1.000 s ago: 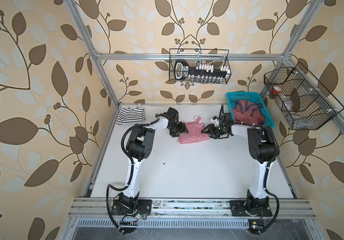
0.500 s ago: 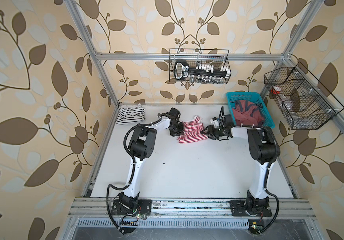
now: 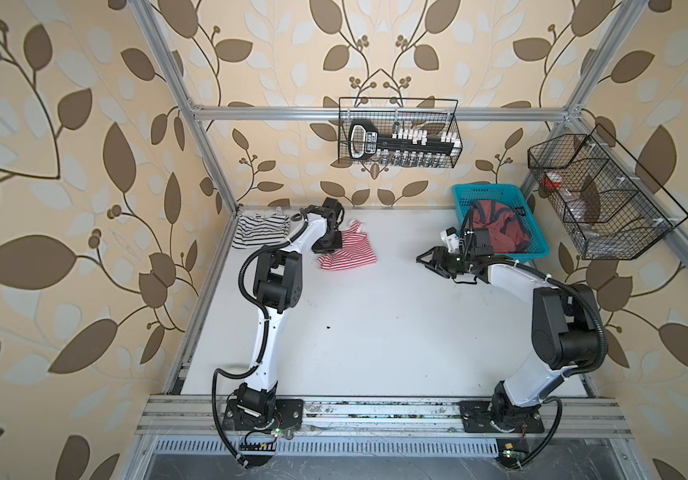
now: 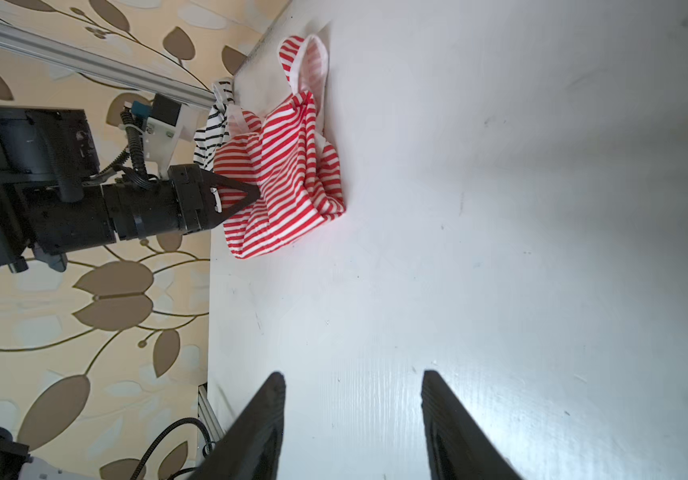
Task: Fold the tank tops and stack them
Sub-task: 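Carry the bundle with the left gripper onto the black-striped top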
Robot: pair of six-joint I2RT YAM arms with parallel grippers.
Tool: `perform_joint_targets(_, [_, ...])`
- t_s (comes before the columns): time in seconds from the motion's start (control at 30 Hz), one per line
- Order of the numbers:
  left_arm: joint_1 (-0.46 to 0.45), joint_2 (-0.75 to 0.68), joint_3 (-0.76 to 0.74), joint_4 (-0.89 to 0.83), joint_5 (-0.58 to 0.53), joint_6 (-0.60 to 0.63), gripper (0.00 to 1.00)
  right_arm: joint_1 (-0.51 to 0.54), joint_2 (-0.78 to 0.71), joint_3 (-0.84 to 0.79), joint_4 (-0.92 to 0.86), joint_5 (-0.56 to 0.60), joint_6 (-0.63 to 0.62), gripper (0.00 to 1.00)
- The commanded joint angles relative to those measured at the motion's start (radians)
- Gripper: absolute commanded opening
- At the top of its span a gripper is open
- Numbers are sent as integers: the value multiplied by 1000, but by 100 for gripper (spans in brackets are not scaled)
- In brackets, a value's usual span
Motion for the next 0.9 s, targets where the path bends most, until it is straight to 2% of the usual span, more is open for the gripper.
perform_joint_targets(0.0, [19,-32,54,-30,-146,159,0,7,6,-29,-10,12,4,53])
perform_joint_targets(0.3, [103,-63,107,27,-219,342,0,52,55,-34,54,8,40,51])
perform_joint_targets(0.6, [189,-130,105,96,-222,407,0,93,111,3,61,5,47,51])
perform_joint_targets(0.87, [199,-183,95,162,-237,455,0,107,135,14,65,7,53,50])
